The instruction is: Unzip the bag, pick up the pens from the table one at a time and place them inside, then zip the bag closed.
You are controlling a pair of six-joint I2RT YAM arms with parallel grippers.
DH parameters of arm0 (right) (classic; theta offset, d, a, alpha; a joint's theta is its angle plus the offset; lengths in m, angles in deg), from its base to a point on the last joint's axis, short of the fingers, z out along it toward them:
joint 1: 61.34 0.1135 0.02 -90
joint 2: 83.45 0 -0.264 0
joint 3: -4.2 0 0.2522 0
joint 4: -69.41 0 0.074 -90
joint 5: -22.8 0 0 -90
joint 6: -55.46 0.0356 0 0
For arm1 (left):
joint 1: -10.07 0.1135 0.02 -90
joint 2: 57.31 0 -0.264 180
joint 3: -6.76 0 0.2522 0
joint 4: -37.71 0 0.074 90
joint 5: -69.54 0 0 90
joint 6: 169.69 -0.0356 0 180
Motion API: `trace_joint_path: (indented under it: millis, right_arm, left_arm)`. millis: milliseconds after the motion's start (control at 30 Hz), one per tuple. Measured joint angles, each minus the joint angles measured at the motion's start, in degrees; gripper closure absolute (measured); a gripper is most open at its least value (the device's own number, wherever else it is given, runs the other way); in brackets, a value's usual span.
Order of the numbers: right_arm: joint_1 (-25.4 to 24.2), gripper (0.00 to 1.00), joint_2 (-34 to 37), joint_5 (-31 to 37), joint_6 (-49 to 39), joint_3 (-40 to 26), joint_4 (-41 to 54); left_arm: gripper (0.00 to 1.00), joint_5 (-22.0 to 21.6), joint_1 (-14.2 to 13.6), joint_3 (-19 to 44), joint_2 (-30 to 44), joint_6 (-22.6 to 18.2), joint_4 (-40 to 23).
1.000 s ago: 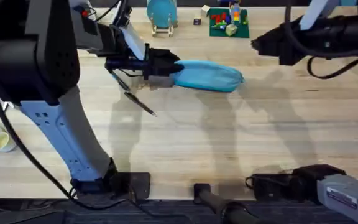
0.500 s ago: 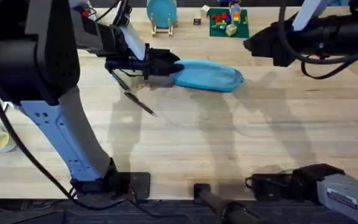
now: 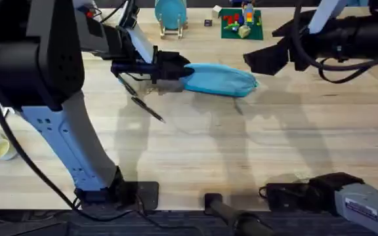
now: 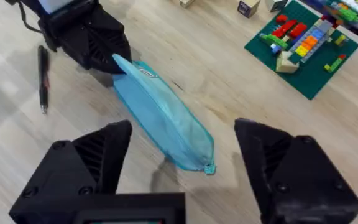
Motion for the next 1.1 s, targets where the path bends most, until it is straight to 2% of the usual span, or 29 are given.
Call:
trace_joint_path:
  millis: [267, 433, 667, 833, 1100]
  right_arm:
    - [0.0, 0.005, 0.0, 0.0, -1.7, 0.0, 0.0]
    - [0.0, 0.005, 0.0, 0.1, -8.0, 0.0, 1.6]
    - [-0.7, 0.005, 1.7, 5.5, -15.8, 0.0, 4.5]
    - [-4.1, 0.005, 5.5, 6.3, -17.5, 0.0, 6.5]
    - [-11.6, 0.005, 9.8, -1.7, -18.9, 0.0, 7.2]
  left_arm:
    - [0.958, 0.0, 0.0, 0.0, 0.0, 0.0, 0.0]
    - [0.958, 0.0, 0.0, 0.0, 0.0, 0.0, 0.0]
    - [0.958, 0.0, 0.0, 0.0, 0.0, 0.0, 0.0]
    - [0.958, 0.0, 0.0, 0.0, 0.0, 0.0, 0.0]
    - [0.958, 0.0, 0.0, 0.0, 0.0, 0.0, 0.0]
